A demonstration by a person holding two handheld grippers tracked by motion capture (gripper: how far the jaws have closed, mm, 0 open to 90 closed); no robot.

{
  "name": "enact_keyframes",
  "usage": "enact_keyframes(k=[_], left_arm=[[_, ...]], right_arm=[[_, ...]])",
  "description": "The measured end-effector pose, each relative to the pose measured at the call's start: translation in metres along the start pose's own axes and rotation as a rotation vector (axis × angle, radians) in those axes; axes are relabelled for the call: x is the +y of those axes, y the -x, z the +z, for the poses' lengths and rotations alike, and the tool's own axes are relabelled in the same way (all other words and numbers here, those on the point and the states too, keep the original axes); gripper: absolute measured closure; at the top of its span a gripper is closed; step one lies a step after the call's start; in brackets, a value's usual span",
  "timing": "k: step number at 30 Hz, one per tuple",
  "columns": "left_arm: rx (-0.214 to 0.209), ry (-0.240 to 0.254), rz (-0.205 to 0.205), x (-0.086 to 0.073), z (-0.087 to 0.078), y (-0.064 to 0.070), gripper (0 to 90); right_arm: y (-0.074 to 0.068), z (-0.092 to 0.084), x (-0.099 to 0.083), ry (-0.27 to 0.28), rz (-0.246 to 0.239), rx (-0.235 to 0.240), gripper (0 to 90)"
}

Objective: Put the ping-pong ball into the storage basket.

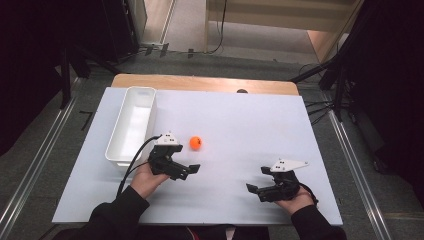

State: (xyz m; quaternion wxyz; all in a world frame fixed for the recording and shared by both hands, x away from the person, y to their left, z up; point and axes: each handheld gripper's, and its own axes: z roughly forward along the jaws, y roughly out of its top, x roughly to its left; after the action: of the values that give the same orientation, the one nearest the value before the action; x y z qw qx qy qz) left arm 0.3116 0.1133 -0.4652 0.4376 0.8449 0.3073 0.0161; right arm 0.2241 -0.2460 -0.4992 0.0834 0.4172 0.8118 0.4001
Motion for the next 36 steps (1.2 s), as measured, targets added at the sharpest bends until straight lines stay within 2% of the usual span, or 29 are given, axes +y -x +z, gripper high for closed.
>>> enact_keyframes(k=[8,12,17,30,36], left_arm=[[0.011,-0.009,0.002,0.004,0.005,-0.003,0.0],[0.014,0.004,-0.008,0.007,0.008,-0.004,0.0],[0.036,-0.002,0.006,0.01,0.011,-0.006,0.0],[0.053,0.008,-0.015,0.018,0.019,-0.013,0.0],[0.079,0.005,-0.022,0.018,0.022,-0.017,0.0]], right_arm=[[0.0,0.0,0.0,-0.006,0.003,0.006,12.3],[0.0,0.0,0.0,-0.005,0.003,0.006,12.3],[0.0,0.0,0.0,-0.002,-0.003,0.006,12.3],[0.0,0.0,0.0,-0.004,-0.005,0.011,12.3],[0.0,0.001,0.0,-0.016,0.0,0.009,12.3]])
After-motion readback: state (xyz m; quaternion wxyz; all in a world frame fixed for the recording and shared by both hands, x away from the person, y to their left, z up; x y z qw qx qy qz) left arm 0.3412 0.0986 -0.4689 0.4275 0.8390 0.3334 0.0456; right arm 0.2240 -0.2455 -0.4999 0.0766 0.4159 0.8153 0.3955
